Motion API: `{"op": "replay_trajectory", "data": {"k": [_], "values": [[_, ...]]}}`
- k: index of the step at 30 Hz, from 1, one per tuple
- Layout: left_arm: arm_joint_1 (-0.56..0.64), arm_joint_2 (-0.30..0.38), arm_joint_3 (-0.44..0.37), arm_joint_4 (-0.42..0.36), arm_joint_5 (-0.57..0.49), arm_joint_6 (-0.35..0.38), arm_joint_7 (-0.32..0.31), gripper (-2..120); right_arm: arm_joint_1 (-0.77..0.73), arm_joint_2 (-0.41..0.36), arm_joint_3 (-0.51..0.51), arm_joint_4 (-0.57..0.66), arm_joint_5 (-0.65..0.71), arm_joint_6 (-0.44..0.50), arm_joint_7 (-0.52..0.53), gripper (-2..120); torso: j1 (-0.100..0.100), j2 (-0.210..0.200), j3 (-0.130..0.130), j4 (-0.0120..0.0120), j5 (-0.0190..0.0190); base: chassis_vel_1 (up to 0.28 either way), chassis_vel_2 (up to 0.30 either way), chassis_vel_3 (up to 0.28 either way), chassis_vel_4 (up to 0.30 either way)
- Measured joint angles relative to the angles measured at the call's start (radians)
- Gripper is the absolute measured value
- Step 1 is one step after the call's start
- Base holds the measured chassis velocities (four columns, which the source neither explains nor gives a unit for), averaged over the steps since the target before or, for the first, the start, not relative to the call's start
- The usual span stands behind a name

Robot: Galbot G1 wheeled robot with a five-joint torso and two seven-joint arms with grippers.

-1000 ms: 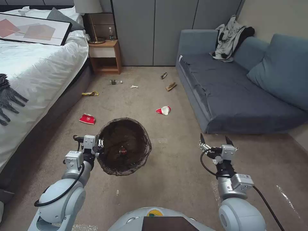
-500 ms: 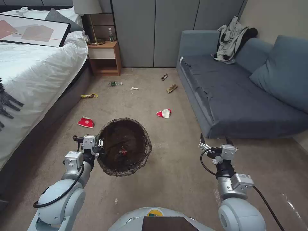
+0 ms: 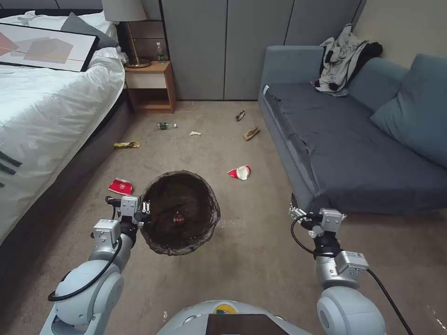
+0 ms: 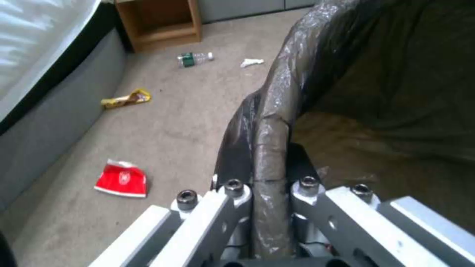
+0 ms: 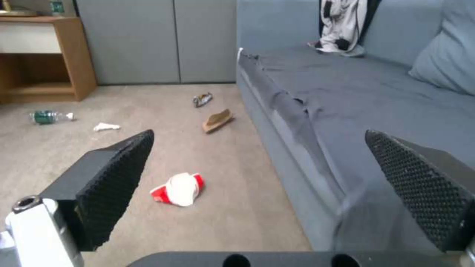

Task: Pick up the trash bin, then pick up the garbage from the floor and place it into the trash bin.

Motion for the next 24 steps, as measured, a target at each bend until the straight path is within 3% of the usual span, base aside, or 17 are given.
{"op": "replay_trajectory", "data": {"k": [24], "values": [[-0.005,0.0,0.003,0.004,0.001,0.002,0.002,3,0.002,0.0,-0.001,-0.007,0.001,0.003,0.0,100,0.0,0.0,0.0,-0.0001,0.0,-0.121,0.12,0.118,-0.122]]}}
